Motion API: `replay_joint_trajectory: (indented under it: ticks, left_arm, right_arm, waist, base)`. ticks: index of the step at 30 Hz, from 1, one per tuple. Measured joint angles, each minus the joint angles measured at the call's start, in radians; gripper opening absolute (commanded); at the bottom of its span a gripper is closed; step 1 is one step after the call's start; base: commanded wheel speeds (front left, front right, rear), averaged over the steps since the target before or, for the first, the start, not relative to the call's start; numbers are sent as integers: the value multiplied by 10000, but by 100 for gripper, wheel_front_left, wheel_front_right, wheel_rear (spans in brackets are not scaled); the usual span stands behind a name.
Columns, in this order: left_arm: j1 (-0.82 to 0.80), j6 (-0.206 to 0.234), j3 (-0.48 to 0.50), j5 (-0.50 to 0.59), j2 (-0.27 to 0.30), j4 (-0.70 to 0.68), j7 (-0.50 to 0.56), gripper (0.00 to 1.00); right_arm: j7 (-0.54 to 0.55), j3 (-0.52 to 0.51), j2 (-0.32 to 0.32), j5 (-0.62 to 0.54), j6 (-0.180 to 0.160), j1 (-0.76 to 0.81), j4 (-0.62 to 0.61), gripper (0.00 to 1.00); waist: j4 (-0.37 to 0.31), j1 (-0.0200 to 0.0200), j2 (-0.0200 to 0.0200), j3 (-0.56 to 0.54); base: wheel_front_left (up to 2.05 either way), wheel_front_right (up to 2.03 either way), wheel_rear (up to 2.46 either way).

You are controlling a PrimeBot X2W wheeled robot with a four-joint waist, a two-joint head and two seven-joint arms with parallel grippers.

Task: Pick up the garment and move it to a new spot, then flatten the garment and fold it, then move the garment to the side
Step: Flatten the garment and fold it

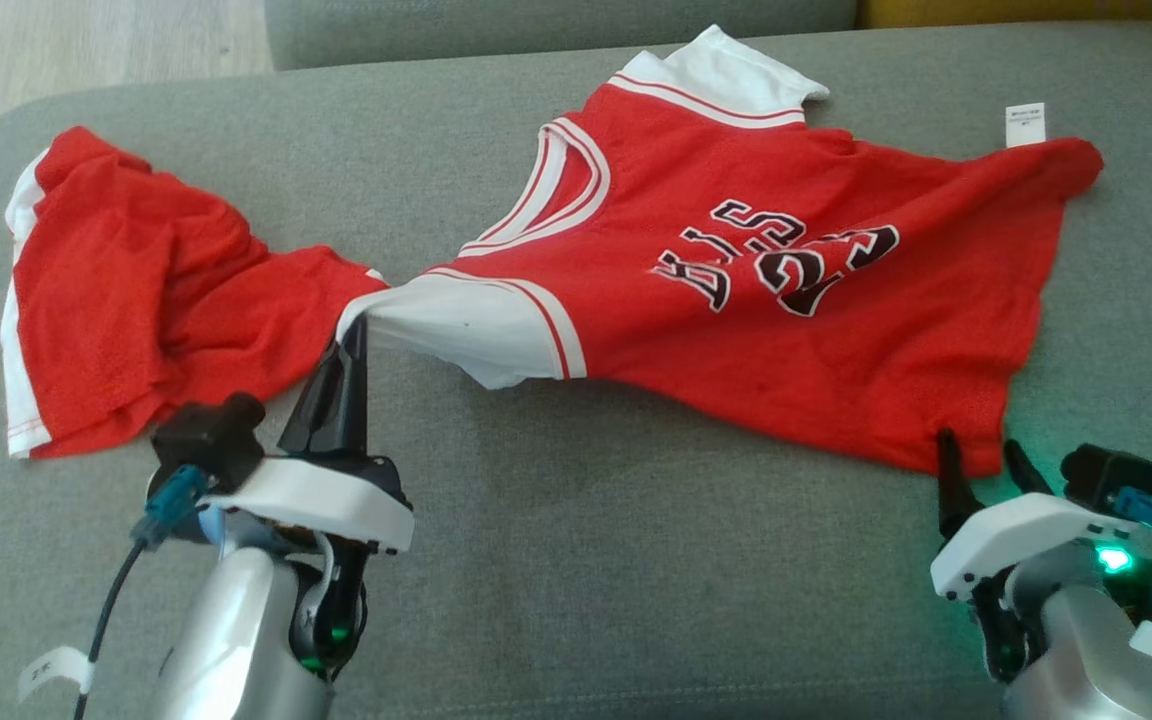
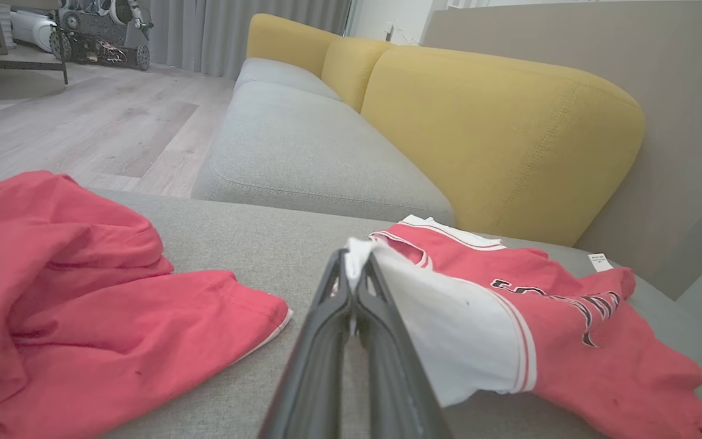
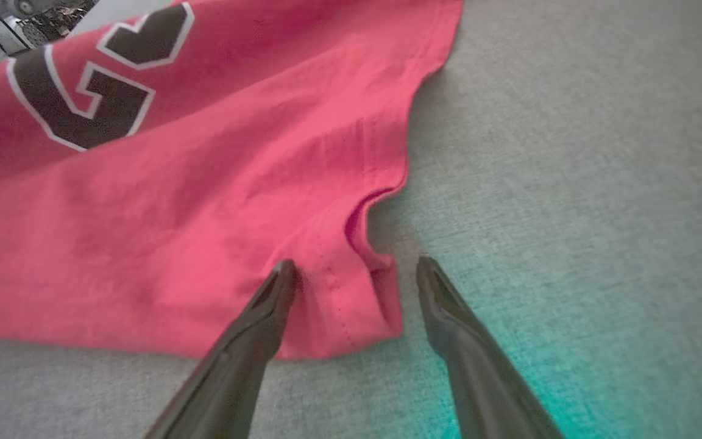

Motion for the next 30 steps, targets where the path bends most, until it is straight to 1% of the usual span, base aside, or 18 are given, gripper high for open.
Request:
replay_joint_trajectory:
  ticks: [5,6,7,8,14,17,20,22,24,27,30]
  left_arm:
    - [-2,-71,36,0,-10,44,0,0]
    - [-4,-71,35,0,-12,56,0,0]
    - [-4,-71,33,0,-15,69,0,0]
    - [-4,-69,31,-2,-17,81,0,0]
    - [-3,-38,27,-81,-31,88,2,0]
    - [3,-17,31,-157,-42,21,2,0]
    - [10,-15,40,-550,-46,-92,2,0]
    - [11,-19,31,-813,-46,-234,2,0]
    - [7,-21,31,-1152,-46,-462,0,0]
    - [-62,-23,31,-1699,-46,-823,6,0]
    - [-429,-27,73,-2054,-52,-1384,244,0]
  right_arm:
    - [-86,67,-31,0,0,-387,627,100]
    - [-86,105,-42,2,0,-470,738,52]
    - [-86,159,-52,2,0,-531,823,14]
    - [-86,209,-52,2,0,-568,890,0]
    - [12,251,-29,-303,0,-563,926,0]
    - [295,290,-27,-305,0,-477,426,0]
    - [825,558,-44,-278,0,-445,-706,0]
    - [1415,943,-171,4,0,-444,-1701,0]
    - [2063,1223,-454,447,0,-447,-2853,0]
    - [3058,1417,-1043,1220,0,-474,-4527,0]
    - [3952,1323,-1312,1952,0,-579,-5670,0]
  waist:
    - [42,0,0,43]
    - [42,0,0,30]
    - [39,0,0,6]
    - [32,0,0,-27]
    - [-51,0,0,-291]
    - [-117,0,0,-542]
    - [-204,0,0,-852]
    - [-263,0,0,-1097]
    - [-320,0,0,-1346]
    - [-387,0,0,-1672]
    - [-402,0,0,-1976]
  base:
    - [0,0,0]
    - [0,0,0]
    - [0,0,0]
    - [0,0,0]
    - [0,0,0]
    - [0,0,0]
    - [0,0,0]
    - [0,0,0]
    - [0,0,0]
    - [0,0,0]
    - [0,0,0]
